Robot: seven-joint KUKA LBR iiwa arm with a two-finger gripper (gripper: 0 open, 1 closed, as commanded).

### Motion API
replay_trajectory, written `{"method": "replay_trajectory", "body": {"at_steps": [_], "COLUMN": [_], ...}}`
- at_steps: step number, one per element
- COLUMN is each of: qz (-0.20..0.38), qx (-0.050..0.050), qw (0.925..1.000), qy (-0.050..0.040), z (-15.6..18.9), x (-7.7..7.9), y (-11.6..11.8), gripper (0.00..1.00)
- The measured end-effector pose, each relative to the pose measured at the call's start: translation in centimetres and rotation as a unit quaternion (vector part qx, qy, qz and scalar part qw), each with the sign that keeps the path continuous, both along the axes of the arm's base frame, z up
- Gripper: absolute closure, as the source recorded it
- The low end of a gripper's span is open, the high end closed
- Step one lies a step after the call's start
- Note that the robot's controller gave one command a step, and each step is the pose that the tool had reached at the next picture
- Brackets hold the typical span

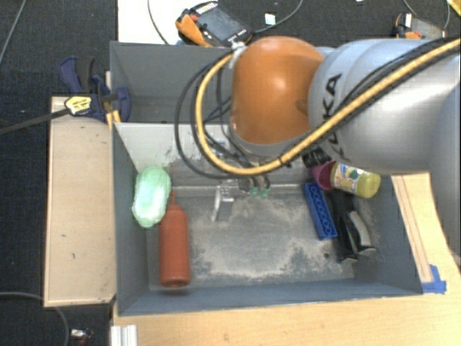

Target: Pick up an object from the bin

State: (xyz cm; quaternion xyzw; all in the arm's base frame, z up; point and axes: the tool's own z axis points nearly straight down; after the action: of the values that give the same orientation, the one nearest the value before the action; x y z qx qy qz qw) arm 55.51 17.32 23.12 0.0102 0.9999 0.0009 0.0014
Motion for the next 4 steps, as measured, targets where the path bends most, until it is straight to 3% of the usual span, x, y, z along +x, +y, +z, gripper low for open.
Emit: {"method": "replay_trajectory", "body": {"at_steps": [2, 3, 4], "qz": [0.000, 0.155, -0.015], "qx": [0.000, 0.000, 0.002], "qw": [1.0000, 0.9880, 0.9999], "qy": [-0.0023, -0.0016, -0.0034], "z": [-0.7, -2.7, 3.3], "x": [-0.3, 0.3, 1.0], "y": [0.2, -0.6, -0.6], "gripper": [0.00, 0.00, 0.00]}}
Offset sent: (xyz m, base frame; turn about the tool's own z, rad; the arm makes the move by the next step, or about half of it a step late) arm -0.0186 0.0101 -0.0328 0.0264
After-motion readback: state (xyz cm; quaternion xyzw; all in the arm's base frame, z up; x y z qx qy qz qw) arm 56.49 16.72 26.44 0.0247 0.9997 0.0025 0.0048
